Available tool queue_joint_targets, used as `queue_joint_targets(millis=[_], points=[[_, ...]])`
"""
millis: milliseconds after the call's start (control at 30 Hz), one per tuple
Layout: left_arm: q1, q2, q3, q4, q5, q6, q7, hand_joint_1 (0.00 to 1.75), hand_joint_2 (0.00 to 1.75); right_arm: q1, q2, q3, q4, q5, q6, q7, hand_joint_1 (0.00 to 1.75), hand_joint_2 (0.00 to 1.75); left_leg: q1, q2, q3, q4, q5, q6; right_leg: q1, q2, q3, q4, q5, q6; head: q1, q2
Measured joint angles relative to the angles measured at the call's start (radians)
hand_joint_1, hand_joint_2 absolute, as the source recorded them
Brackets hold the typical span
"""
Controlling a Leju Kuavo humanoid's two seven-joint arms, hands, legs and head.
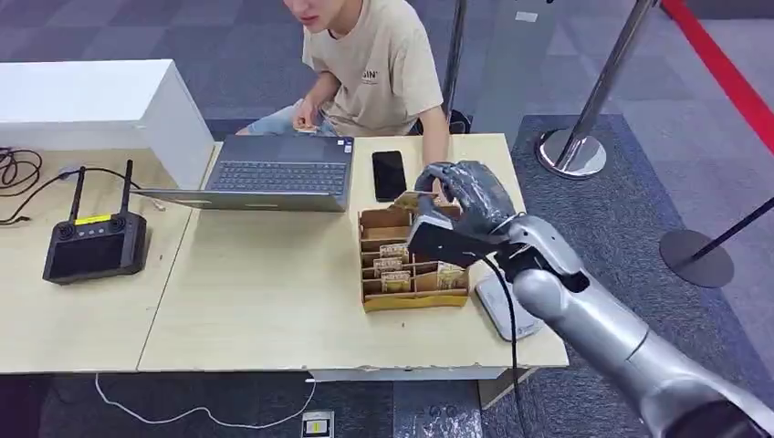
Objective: Pass the card to the sensor for recognition and then transmit it.
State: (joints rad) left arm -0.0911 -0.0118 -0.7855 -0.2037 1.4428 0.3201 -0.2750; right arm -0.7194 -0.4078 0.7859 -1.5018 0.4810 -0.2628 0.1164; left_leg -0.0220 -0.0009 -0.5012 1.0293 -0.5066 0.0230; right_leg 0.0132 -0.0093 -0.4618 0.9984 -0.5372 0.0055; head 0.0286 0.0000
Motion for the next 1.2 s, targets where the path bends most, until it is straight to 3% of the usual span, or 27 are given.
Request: queue_joint_targets(millis=[200, 400, 433, 800, 1067, 1200], points=[[-0.001, 0.000, -0.007, 0.000, -0.025, -0.048, -0.001, 0.00, 0.00, -0.072, -0.002, -0.025, -0.064, 0.004, 0.005, -0.039, 1.75, 1.75, 0.000, 0.000, 0.000, 0.000, 0.000, 0.000, 0.000, 0.000, 0.000, 0.000, 0.000, 0.000, 0.000, 0.000], [-0.016, 0.000, -0.015, 0.000, -0.041, -0.070, -0.015, 0.00, 0.00, -0.152, 0.014, -0.019, -0.027, 0.084, -0.015, -0.060, 1.75, 1.75, 0.000, 0.000, 0.000, 0.000, 0.000, 0.000, 0.000, 0.000, 0.000, 0.000, 0.000, 0.000, 0.000, 0.000], [-0.020, 0.000, -0.018, 0.000, -0.042, -0.070, -0.018, 0.00, 1.75, -0.164, 0.018, -0.018, -0.007, 0.100, -0.023, -0.061, 1.75, 1.75, 0.000, 0.000, -0.001, 0.000, 0.000, 0.000, 0.000, 0.000, 0.000, 0.000, 0.000, 0.000, 0.000, 0.000], [-0.037, -0.001, -0.033, 0.000, -0.061, -0.072, -0.040, 0.00, 1.75, -0.261, 0.038, 0.060, 0.217, 0.541, -0.028, -0.014, 1.75, 1.75, 0.000, -0.001, -0.001, 0.000, 0.000, 0.000, 0.000, -0.001, 0.000, 0.000, 0.000, 0.000, 0.000, 0.000], [-0.037, -0.001, -0.033, 0.000, -0.061, -0.096, -0.031, 0.00, 1.75, -0.323, 0.051, 0.157, 0.353, 0.695, 0.061, -0.006, 1.75, 1.75, 0.000, -0.001, -0.002, 0.000, 0.000, 0.000, 0.000, -0.001, -0.001, 0.000, 0.000, 0.000, 0.000, 0.000], [-0.036, -0.001, -0.033, 0.000, -0.063, -0.097, -0.028, 0.00, 1.75, -0.346, 0.052, 0.198, 0.391, 0.745, 0.071, -0.006, 1.75, 1.75, 0.000, -0.001, -0.002, 0.000, 0.000, 0.000, 0.000, -0.001, -0.001, 0.000, 0.000, 0.000, 0.000, 0.000]])
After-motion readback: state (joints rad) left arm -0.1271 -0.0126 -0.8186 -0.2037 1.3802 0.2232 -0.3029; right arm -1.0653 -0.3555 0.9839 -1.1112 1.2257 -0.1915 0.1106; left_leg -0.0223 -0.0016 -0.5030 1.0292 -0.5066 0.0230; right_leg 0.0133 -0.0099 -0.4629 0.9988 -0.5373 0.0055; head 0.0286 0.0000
